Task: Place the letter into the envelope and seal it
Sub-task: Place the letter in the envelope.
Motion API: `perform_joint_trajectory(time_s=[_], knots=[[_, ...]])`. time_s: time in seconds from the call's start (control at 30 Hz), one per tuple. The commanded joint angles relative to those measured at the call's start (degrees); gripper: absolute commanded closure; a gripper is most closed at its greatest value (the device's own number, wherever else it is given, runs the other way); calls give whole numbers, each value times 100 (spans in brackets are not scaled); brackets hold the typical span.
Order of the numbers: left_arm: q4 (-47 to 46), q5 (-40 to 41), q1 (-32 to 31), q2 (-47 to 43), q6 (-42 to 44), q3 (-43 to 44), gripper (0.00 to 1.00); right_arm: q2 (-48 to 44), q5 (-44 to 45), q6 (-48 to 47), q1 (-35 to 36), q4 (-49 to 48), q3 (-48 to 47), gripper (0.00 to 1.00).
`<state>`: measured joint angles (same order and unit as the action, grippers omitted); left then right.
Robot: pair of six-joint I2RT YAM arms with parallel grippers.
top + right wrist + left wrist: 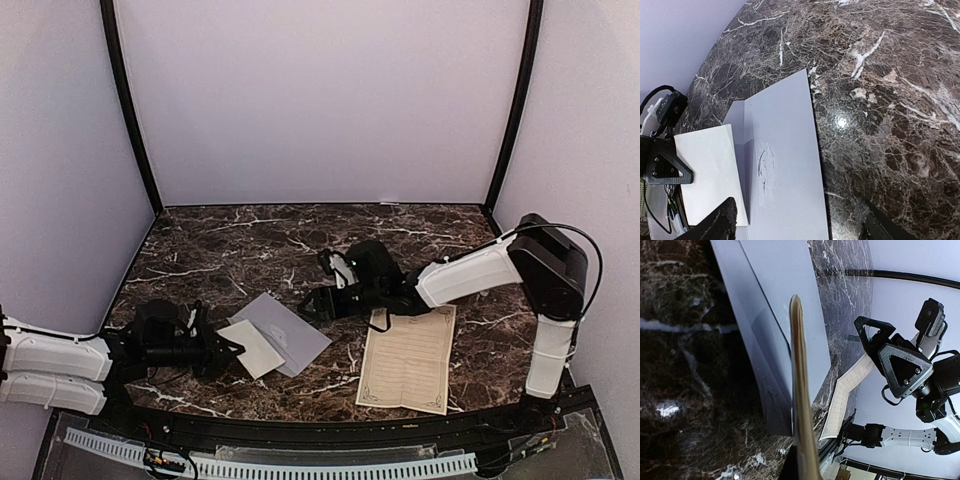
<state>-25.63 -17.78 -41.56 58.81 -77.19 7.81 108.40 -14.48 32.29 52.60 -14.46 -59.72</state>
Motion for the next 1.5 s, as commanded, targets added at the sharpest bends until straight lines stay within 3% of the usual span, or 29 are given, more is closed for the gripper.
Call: perform_joint_trajectory(time_s=[0.0,0.37,0.97,1.47], knots=[[20,-17,55,-337,-294,-268,100,278,-104,-97,142,-40,-342,23],[-183,-164,227,-382,-351,-509,100,838,-153,-127,327,118,-783,24],[-1195,-560,416,794,-323,-527,100,999,-195,117,513,3,-654,25],[-1571,-677,526,1215,-241,-502,100,1081,-293,186,571,-11,-673,26]])
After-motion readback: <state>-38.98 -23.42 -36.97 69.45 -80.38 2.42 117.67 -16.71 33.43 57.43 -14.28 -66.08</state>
